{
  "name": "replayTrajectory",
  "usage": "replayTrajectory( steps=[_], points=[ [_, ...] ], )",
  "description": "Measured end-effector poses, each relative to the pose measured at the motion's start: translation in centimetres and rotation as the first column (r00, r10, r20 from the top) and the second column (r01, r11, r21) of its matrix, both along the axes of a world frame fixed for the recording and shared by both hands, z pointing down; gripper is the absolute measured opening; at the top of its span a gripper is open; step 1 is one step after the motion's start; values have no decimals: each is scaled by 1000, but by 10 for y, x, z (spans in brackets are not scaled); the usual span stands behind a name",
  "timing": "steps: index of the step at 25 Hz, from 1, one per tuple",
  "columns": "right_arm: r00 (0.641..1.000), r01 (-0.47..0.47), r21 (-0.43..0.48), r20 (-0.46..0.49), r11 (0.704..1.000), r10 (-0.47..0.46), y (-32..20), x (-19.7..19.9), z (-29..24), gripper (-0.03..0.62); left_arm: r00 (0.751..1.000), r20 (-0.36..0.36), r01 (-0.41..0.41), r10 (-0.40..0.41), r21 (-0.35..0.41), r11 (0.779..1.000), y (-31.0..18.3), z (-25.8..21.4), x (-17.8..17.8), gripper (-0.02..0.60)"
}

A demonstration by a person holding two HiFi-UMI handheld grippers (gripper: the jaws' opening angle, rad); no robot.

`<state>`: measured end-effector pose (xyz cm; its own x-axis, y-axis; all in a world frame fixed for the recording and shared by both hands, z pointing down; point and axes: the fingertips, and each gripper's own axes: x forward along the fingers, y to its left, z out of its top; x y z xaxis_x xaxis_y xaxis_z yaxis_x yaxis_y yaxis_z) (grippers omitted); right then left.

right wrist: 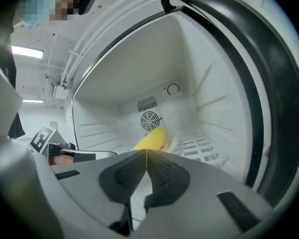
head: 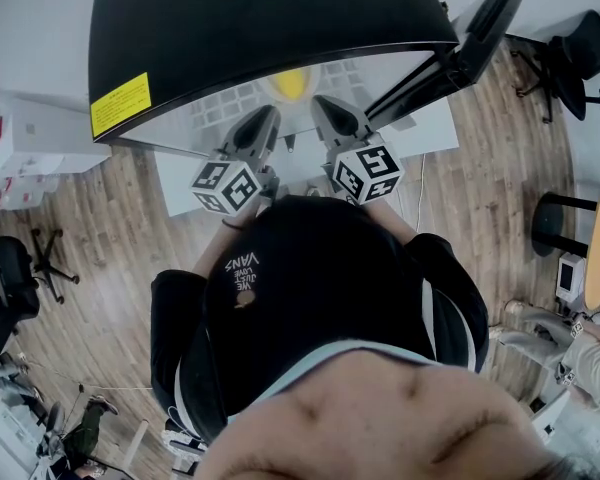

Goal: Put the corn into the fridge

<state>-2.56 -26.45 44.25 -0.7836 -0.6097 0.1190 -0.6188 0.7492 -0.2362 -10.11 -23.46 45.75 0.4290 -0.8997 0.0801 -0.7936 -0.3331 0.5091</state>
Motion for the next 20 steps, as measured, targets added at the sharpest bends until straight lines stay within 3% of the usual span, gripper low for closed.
replayTrajectory(
  steps=[20],
  points=[
    [996,-91,17,-11,996,91,39,16,-5,13,994,68,-90,86,51,995,32,-11,4,18]
  ],
)
